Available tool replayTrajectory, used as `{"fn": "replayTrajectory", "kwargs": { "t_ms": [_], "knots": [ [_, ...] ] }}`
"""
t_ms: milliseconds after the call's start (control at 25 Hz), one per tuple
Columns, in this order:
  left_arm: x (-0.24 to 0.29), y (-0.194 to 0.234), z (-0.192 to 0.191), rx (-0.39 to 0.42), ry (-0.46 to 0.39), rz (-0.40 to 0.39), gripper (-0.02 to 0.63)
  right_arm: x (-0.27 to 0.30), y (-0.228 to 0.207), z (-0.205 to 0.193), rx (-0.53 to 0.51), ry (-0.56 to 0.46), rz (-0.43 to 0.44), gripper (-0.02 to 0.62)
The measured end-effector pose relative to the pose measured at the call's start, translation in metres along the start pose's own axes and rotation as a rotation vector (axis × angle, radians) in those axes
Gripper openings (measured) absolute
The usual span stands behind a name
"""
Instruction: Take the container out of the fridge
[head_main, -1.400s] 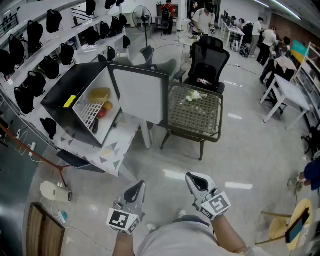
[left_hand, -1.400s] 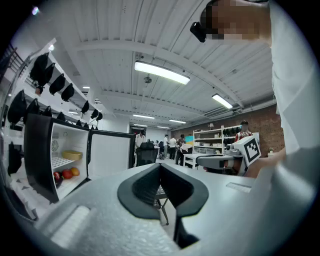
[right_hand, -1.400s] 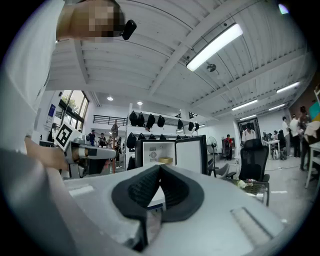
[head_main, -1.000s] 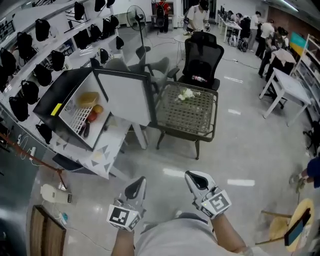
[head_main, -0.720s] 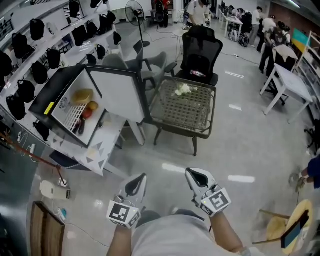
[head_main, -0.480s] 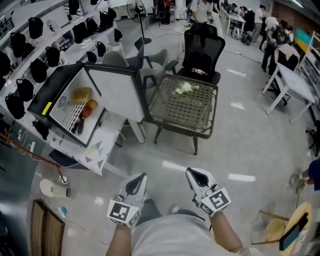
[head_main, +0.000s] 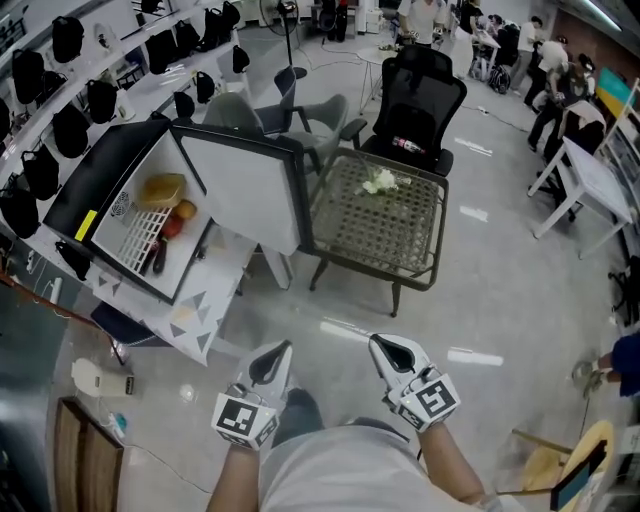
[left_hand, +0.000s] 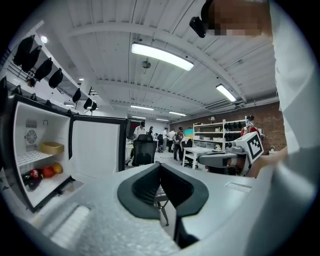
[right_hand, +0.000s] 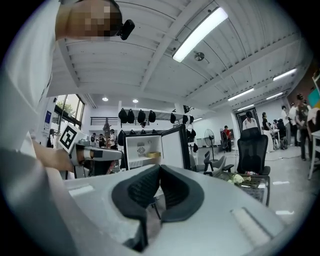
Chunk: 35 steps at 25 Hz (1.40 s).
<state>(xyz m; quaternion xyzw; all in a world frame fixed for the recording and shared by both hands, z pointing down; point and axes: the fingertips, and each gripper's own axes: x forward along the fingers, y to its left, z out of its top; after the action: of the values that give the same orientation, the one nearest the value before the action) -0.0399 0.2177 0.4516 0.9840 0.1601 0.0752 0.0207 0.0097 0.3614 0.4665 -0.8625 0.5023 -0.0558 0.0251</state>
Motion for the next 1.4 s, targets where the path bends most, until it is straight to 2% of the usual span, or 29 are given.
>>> {"fn": "replayTrajectory", "kwargs": {
  "t_ms": [320, 680, 840, 1080, 1280, 1400],
  "knots": [
    [0.013, 0.115, 0.006, -0.022, 0.01, 0.015, 0.009, 0.119, 0.015, 0.015, -0.016, 0.026, 0.034, 0.003],
    [0.008, 0.233, -0.002, -0.038, 0.032, 0.046, 0.009, 0.246, 0.041, 0.014, -0.026, 0.054, 0.083, 0.003],
    [0.004, 0.269, -0.003, -0.042, 0.032, 0.061, 0.009, 0.286, 0.052, 0.016, -0.05, 0.062, 0.106, 0.003],
    [-0.001, 0.299, -0.011, -0.076, 0.037, 0.112, 0.009, 0.326, 0.058, 0.019, -0.091, 0.087, 0.157, 0.003],
    [-0.006, 0.329, -0.017, -0.1, 0.042, 0.193, 0.009, 0.37, 0.061, 0.017, -0.117, 0.104, 0.242, 0.003],
    [-0.009, 0.352, -0.018, -0.117, 0.038, 0.276, 0.009, 0.404, 0.064, 0.016, -0.127, 0.113, 0.324, 0.003]
  ]
}}
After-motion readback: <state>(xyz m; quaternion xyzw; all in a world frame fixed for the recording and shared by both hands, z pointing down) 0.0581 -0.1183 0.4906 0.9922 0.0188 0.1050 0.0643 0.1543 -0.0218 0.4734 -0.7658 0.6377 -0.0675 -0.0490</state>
